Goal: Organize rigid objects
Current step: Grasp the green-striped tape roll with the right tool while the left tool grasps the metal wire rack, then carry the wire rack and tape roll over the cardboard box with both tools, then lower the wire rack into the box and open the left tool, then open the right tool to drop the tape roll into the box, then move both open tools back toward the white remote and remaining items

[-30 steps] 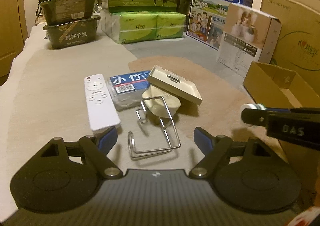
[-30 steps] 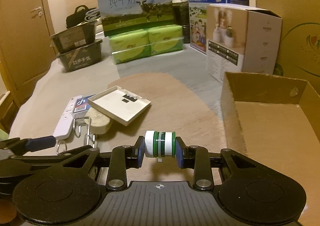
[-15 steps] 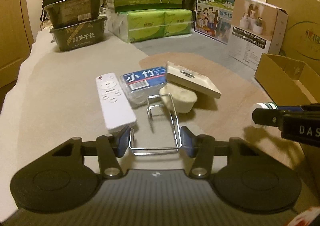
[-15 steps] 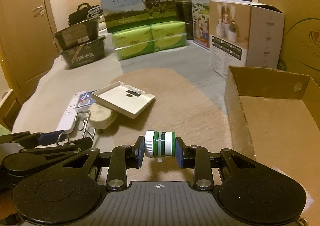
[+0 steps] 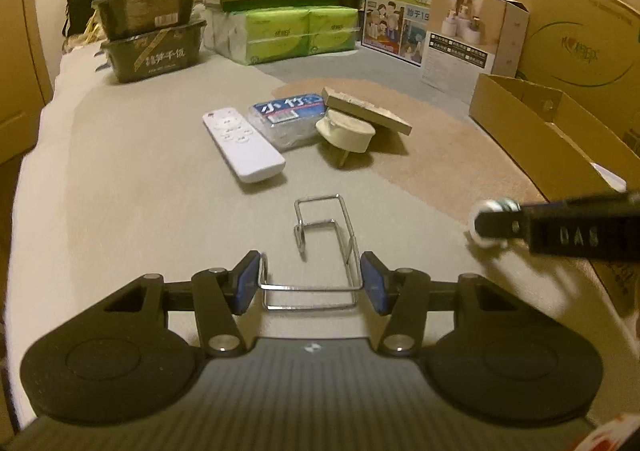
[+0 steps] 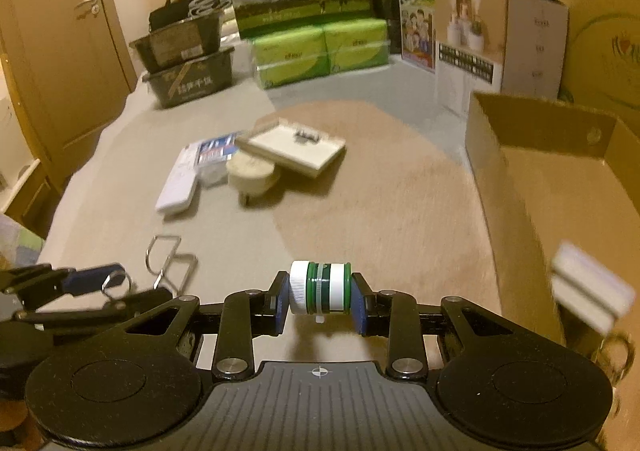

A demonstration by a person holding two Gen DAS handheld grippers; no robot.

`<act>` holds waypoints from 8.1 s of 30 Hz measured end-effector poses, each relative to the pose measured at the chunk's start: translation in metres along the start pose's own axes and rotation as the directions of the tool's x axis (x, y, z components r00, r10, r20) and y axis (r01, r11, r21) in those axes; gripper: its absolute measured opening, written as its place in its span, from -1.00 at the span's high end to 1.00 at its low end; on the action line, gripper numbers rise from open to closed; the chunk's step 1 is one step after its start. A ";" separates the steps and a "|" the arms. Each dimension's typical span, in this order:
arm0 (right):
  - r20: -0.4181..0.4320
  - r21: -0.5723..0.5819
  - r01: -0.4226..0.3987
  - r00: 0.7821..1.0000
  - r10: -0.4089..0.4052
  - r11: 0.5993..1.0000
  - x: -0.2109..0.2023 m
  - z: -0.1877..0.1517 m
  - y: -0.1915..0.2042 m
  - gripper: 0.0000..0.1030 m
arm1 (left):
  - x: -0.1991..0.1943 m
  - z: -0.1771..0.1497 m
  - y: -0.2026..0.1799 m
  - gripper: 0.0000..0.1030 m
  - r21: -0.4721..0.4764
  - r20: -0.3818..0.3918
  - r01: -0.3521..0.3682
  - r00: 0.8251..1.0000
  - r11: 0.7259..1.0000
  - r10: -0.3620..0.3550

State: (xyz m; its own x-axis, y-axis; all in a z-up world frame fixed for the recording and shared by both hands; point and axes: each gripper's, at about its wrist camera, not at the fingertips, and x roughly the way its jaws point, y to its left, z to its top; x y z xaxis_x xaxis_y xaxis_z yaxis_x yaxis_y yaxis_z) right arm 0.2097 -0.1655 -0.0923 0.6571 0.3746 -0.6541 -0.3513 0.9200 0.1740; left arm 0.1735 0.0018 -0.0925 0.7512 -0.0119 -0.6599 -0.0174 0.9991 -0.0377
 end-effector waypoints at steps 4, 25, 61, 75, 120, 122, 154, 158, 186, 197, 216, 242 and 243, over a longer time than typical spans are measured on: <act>-0.019 0.009 0.003 1.000 -0.003 1.000 0.000 -0.010 0.002 0.38 | 0.004 -0.002 -0.002 0.01 -0.012 0.004 -0.014 1.000 1.000 0.014; -0.014 0.004 0.001 1.000 -0.001 1.000 -0.002 -0.008 0.004 0.38 | 0.004 -0.003 -0.004 0.03 -0.005 -0.004 0.007 1.000 1.000 -0.007; 0.097 0.075 0.105 0.989 -0.112 0.992 -0.154 -0.042 -0.001 0.38 | -0.119 0.009 -0.071 0.03 0.090 0.086 0.177 0.979 0.980 -0.185; 0.119 0.151 0.202 0.968 -0.221 0.968 -0.197 -0.055 -0.045 0.38 | -0.126 0.017 -0.127 0.03 0.169 0.076 0.276 0.954 0.946 -0.291; 0.121 0.190 0.302 0.937 -0.327 0.934 -0.188 -0.026 -0.169 0.38 | -0.044 0.076 -0.243 0.03 0.245 -0.005 0.380 0.921 0.892 -0.390; 0.118 0.192 0.303 0.937 -0.328 0.934 -0.184 -0.025 -0.175 0.38 | -0.038 0.077 -0.248 0.03 0.245 -0.011 0.387 0.918 0.889 -0.396; 0.096 0.294 0.279 0.943 -0.318 0.914 -0.158 -0.030 -0.226 0.38 | 0.014 0.094 -0.278 -0.07 0.211 -0.027 0.425 0.902 0.880 -0.430; 0.102 0.286 0.275 0.944 -0.315 0.918 -0.159 -0.027 -0.222 0.38 | 0.009 0.097 -0.266 -0.07 0.200 -0.012 0.403 0.912 0.893 -0.409; 0.100 0.236 0.208 0.966 -0.237 0.949 -0.142 -0.021 -0.190 0.38 | 0.005 0.084 -0.227 -0.08 0.159 -0.010 0.367 0.929 0.917 -0.370; 0.128 0.230 0.197 0.965 -0.230 0.953 -0.156 -0.023 -0.179 -0.37 | -0.007 0.079 -0.208 -0.16 0.141 -0.004 0.344 0.938 0.928 -0.347; 0.082 0.208 0.213 0.969 -0.234 0.955 -0.180 -0.032 -0.114 -0.37 | -0.066 0.058 -0.153 -0.30 0.130 0.028 0.276 0.959 0.952 -0.282; 0.107 0.055 0.112 0.987 -0.117 0.992 -0.163 -0.020 0.001 -0.70 | -0.123 0.039 -0.034 -0.69 0.055 0.071 0.107 0.991 0.993 -0.111; 0.108 0.048 0.108 0.988 -0.113 0.993 -0.161 -0.019 0.004 -0.72 | -0.124 0.038 -0.029 -0.73 0.047 0.073 0.099 0.992 0.994 -0.102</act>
State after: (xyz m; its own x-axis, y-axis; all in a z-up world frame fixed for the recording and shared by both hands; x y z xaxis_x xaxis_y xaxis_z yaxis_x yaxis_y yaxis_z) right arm 0.0895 -0.2241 0.0000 0.7609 0.2788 -0.5859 -0.2456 0.9596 0.1376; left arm 0.1058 -0.0243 0.0192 0.7953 -0.1106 -0.5960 0.0879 0.9939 -0.0672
